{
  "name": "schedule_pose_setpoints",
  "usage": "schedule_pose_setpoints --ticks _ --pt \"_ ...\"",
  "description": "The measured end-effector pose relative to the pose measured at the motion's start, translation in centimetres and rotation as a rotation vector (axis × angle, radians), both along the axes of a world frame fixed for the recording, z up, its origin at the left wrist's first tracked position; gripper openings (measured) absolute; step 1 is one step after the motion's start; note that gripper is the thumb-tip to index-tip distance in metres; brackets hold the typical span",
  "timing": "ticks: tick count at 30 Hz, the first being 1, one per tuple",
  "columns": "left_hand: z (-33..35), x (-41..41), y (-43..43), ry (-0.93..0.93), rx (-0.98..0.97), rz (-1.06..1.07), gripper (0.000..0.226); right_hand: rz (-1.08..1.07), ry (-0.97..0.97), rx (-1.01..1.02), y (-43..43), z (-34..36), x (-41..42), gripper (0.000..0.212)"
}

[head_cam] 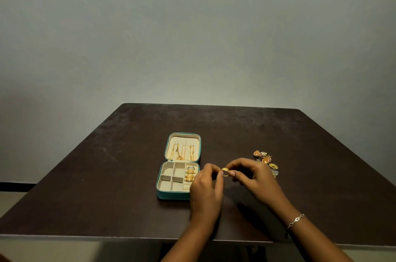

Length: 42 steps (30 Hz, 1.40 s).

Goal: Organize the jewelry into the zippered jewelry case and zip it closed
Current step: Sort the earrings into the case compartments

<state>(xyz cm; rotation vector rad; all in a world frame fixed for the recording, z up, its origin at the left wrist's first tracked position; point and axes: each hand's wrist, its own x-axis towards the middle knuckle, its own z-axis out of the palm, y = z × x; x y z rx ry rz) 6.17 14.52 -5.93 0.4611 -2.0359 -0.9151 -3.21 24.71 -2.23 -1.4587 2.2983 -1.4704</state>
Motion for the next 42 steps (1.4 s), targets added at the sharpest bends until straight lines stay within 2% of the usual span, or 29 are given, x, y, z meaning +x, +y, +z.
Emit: schedule_pose_setpoints --ticks 5,9,12,15,20,26,32,42 --pt "0.9 0.6 -0.3 0.069 0.067 0.006 0.003 -0.023 0.011 -0.057 -0.8 0.4 0.9 0.023" --pt "0.9 1.2 -1.2 0.088 0.021 -0.002 0.003 -0.021 0.035 -0.101 -1.7 0.5 1.4 0.012" --pt "1.1 2.0 -2.4 0.128 -0.062 0.041 0.021 -0.033 0.064 -0.111 -2.4 0.6 1.7 0.013" --pt "0.8 3.0 -4.0 0.156 -0.131 0.15 0.029 -0.038 0.088 -0.094 -3.2 0.4 2.2 0.02" --pt "-0.8 4.3 -6.7 0.082 -0.118 0.252 0.018 -0.021 0.14 -0.035 -4.7 -0.8 2.8 0.012" --pt "-1.9 5.1 -7.2 -0.071 -0.06 0.158 0.022 -0.028 0.165 0.055 -5.9 -1.7 3.3 0.014" --pt "-1.8 5.5 -7.2 -0.094 -0.09 0.069 0.024 -0.039 0.223 0.132 -6.3 -1.9 3.9 0.014" --pt "-2.3 5.6 -7.1 -0.095 -0.132 0.078 0.025 -0.015 0.392 0.224 -6.4 -2.1 4.2 0.018"
